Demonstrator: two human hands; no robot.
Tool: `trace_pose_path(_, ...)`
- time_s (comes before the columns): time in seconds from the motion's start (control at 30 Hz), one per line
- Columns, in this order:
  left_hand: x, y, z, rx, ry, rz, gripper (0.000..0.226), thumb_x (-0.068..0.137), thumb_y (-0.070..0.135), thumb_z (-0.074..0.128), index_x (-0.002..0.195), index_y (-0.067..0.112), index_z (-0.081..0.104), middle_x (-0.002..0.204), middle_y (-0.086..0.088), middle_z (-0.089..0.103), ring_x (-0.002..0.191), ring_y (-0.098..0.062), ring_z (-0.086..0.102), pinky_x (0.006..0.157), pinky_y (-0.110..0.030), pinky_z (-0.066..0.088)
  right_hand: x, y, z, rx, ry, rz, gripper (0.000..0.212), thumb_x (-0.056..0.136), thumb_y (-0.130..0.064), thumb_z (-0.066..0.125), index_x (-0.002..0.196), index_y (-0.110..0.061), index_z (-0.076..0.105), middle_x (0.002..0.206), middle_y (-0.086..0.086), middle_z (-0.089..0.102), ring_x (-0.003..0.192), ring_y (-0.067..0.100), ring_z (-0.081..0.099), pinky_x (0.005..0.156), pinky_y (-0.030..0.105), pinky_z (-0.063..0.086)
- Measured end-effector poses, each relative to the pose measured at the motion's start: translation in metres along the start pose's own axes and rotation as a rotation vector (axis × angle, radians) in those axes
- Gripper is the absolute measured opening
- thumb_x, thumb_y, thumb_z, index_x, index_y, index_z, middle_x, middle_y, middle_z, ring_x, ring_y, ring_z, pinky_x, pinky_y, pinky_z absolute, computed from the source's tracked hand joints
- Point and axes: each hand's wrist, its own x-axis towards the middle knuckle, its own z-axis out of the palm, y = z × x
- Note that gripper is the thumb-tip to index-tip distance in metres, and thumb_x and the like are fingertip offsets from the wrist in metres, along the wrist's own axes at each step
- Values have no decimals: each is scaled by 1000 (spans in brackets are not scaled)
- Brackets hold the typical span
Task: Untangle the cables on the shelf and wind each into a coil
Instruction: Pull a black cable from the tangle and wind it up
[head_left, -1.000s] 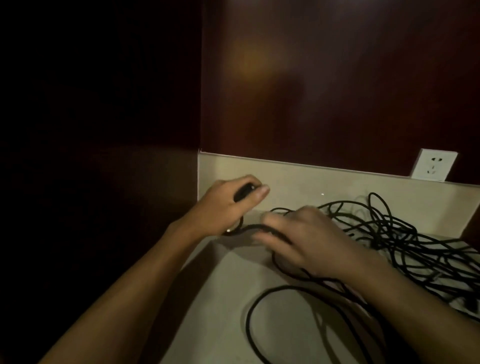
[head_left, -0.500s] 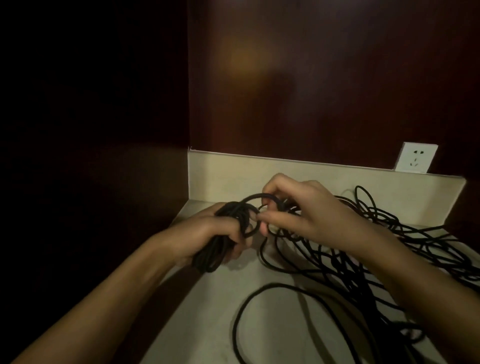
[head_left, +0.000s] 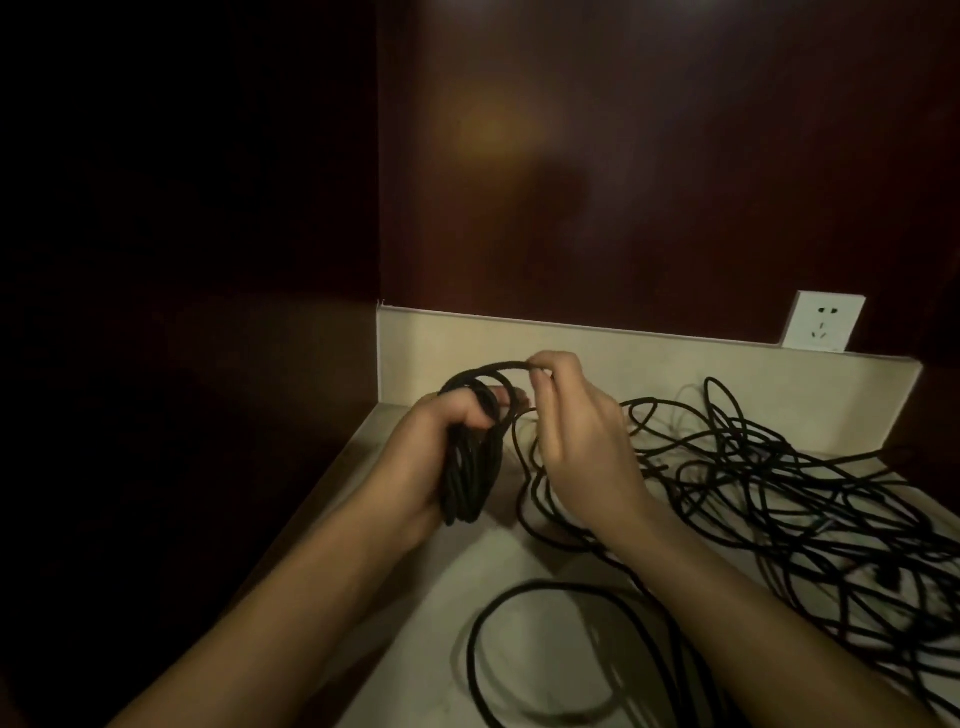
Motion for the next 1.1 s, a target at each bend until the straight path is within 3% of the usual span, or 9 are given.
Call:
trace_pose_path(0.17, -3, 6, 10, -402, -57, -25, 48, 76, 14, 39, 115, -6, 60, 123, -22, 65, 116, -33, 61, 83, -36, 56, 15, -3, -7, 698, -304, 474, 29, 100, -33, 51, 91, -7, 42, 59, -5, 62, 46, 25, 63, 56, 33, 51)
trace_pose_path(0.23, 0, 7, 11, -450, -43, -10, 43, 76, 16, 40, 109, -2, 61, 121, -19, 64, 116, -33, 59, 76, -37, 58, 14, -10, -7, 791, -287, 531, 30, 99, -32, 53, 87, -6, 42, 56, -5, 62, 48, 18, 64, 53, 29, 53)
trace_pose_path(0.4, 5, 17, 17, -684, -11, 74, 53, 82, 12, 35, 127, -6, 57, 117, -19, 71, 113, -34, 68, 100, -47, 49, -14, -21, 0, 845, -313, 517, 31, 91, -34, 62, 85, -7, 49, 71, -3, 64, 64, 16, 68, 56, 33, 57)
trace_pose_path(0.57, 12, 31, 10, -837, 33, 186, 41, 75, 9, 39, 108, 1, 62, 81, -9, 62, 68, -21, 65, 66, -29, 57, -36, -17, -7, 1029, -356, 567, 17, 92, -21, 62, 98, -7, 55, 71, 10, 61, 59, 20, 60, 51, 28, 49)
trace_pose_path(0.67, 17, 32, 15, -792, 61, 278, 35, 78, 7, 37, 105, 4, 58, 78, -8, 56, 62, -17, 54, 56, -24, 48, -32, -15, -10, 1220, -304, 866, 35, 89, -36, 59, 113, -10, 58, 62, 9, 50, 47, 14, 47, 42, 21, 37)
trace_pose_path(0.77, 26, 26, 28, -690, 126, 401, 31, 86, 3, 29, 104, 5, 54, 76, -6, 51, 61, -15, 47, 51, -22, 41, -19, -19, -7, 977, -519, 1115, 24, 100, -37, 47, 95, -14, 54, 53, 1, 40, 43, 13, 34, 41, 24, 24)
trace_pose_path(0.83, 30, 22, 35, -634, 122, 494, 30, 80, 2, 34, 104, 4, 52, 75, -6, 51, 62, -16, 45, 51, -23, 40, -11, -20, -1, 500, -482, 950, 24, 103, -35, 41, 97, -17, 54, 60, -2, 51, 53, 18, 50, 49, 30, 37)
trace_pose_path(0.93, 33, 20, 45, -544, 108, 609, 35, 70, 5, 42, 102, 3, 55, 74, -6, 54, 62, -16, 48, 54, -25, 40, -15, -13, 10, -205, -279, 348, 40, 105, -31, 34, 143, -19, 38, 101, 6, 59, 82, 31, 62, 70, 43, 50)
trace_pose_path(1.1, 35, 22, 46, -486, 199, 712, 37, 70, 1, 43, 105, 1, 55, 73, -8, 53, 61, -16, 48, 54, -26, 39, -24, 0, 8, -326, -225, -20, 36, 90, -33, 41, 109, -9, 59, 101, 11, 49, 55, 23, 52, 46, 37, 49)
